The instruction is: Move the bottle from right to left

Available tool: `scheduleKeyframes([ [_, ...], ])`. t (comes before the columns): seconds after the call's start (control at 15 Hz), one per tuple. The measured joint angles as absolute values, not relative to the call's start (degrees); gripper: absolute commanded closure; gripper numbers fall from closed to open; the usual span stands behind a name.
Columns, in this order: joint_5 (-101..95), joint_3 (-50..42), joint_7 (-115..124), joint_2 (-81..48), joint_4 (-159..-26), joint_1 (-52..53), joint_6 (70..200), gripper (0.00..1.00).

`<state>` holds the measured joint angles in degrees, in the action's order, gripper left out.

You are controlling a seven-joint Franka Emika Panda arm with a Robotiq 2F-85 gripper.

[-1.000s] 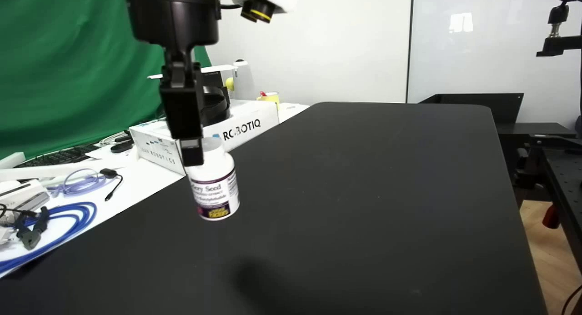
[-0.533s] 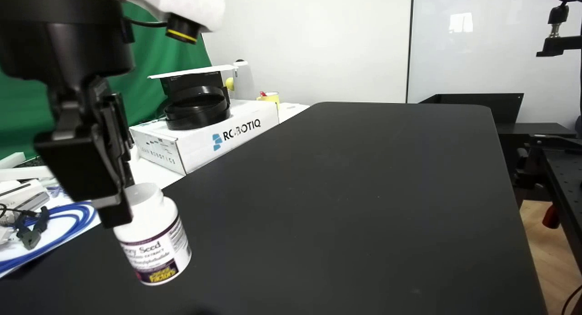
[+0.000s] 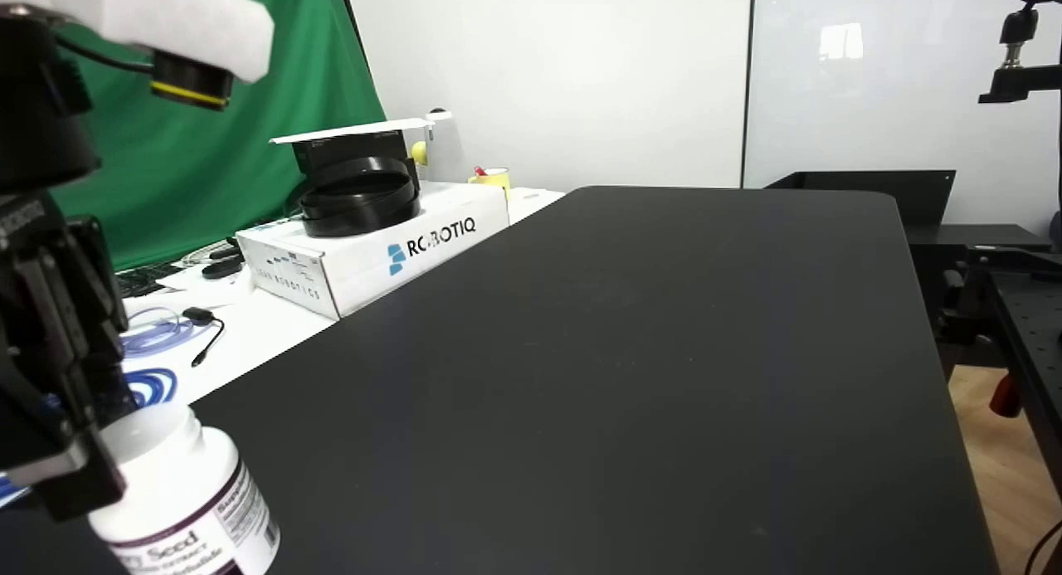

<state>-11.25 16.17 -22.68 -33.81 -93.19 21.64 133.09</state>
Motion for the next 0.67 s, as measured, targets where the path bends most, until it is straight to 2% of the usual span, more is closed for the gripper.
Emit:
scheduleKeyframes([
  [0.67, -11.2, 17.7, -25.2, -41.2, -85.6, 23.4, 131.6, 0.83],
])
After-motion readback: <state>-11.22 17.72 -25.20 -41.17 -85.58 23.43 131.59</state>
